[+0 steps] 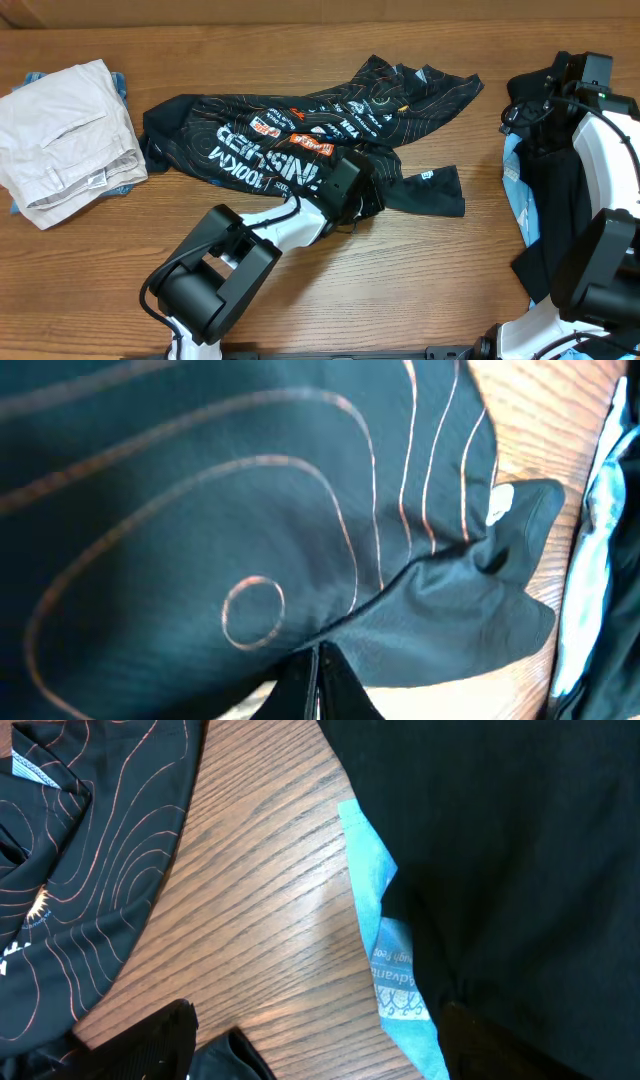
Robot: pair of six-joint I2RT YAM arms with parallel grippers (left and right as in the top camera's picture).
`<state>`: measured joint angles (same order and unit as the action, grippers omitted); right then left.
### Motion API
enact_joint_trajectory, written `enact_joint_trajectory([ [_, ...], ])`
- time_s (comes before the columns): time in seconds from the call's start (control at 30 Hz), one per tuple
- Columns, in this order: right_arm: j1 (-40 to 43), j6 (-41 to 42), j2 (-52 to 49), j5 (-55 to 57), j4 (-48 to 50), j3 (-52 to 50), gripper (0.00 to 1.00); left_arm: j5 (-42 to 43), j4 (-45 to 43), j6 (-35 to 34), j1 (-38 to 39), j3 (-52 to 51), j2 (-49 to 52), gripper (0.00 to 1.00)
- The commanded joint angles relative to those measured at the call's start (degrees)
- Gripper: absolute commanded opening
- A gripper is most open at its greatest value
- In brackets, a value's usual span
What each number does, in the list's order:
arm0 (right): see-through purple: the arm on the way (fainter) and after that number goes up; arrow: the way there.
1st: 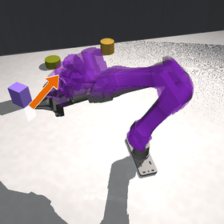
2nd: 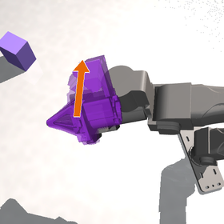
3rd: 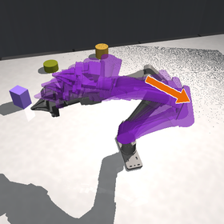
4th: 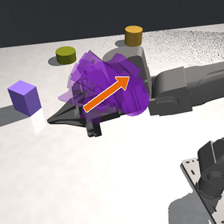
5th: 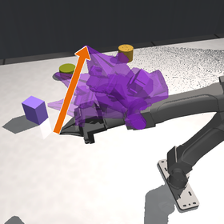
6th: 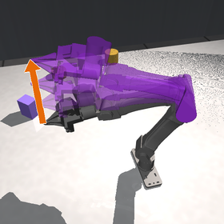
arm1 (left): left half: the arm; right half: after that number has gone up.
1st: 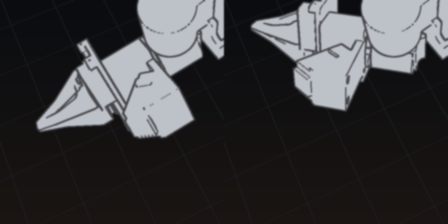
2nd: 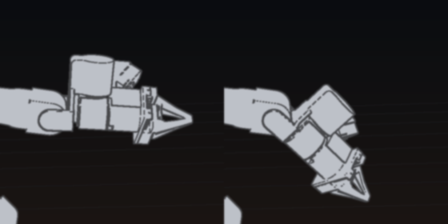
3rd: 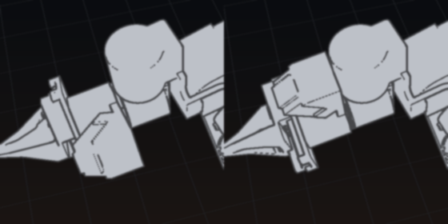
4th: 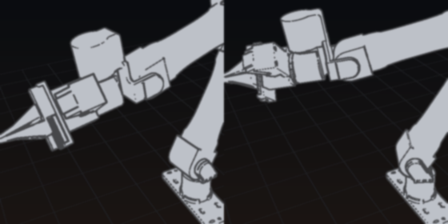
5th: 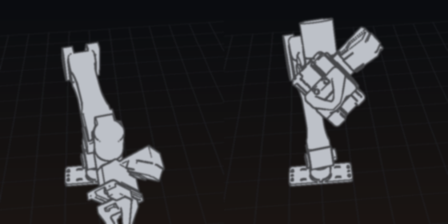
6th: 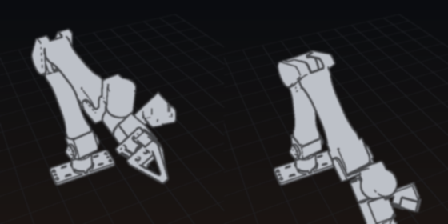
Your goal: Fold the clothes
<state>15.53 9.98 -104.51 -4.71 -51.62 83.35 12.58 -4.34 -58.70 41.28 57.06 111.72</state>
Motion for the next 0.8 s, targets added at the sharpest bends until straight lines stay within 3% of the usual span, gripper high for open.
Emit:
enact_joint_trajectory([
  [0.0, -0.20, -0.39, 1.25, -0.57, 0.07, 1.33, 0.81, 2.05, 1.60, 4.61, -3.39, 0.48, -1.38, 0.04],
  [0.07, -0.20, -0.39, 1.25, -0.57, 0.07, 1.33, 0.81, 4.57, 9.35, 10.69, -7.10, 0.48, -7.74, 0.04],
  [0.27, -0.20, -0.42, 1.22, -0.57, 0.09, 1.33, 0.81, -1.68, 33.18, 21.38, -17.66, 0.48, -27.47, 0.04],
  [0.4, -0.20, -0.39, 1.22, -0.57, 0.13, 1.33, 0.81, -2.75, 44.61, 23.17, -25.03, 0.48, -38.73, 0.04],
  [0.57, -0.20, -0.39, 1.22, -0.59, 0.37, 1.31, 0.81, -0.96, 44.48, 22.40, -26.32, 0.28, -43.10, 0.04],
  [0.6, -0.20, -0.39, 1.22, -0.59, 0.31, 1.31, 0.81, -1.07, 43.82, 21.53, -25.49, 0.26, -42.53, 0.13],
  [0.63, -0.20, -0.39, 1.22, -0.59, 0.26, 1.31, 0.81, -1.05, 42.99, 20.55, -24.59, 0.22, -41.68, 0.29],
  [0.67, -0.20, -0.39, 1.22, -0.57, 0.13, 1.31, 0.81, -0.96, 42.10, 19.32, -23.54, 0.17, -40.50, 0.37],
  [0.73, -0.20, -0.39, 1.22, -0.59, -0.13, 1.31, 0.81, -0.92, 40.00, 16.70, -21.03, 0.09, -37.31, 0.45],
  [0.77, -0.20, -0.39, 1.22, -0.59, -0.15, 1.31, 0.81, -0.68, 37.29, 14.51, -18.08, 0.09, -33.42, 0.57],
])
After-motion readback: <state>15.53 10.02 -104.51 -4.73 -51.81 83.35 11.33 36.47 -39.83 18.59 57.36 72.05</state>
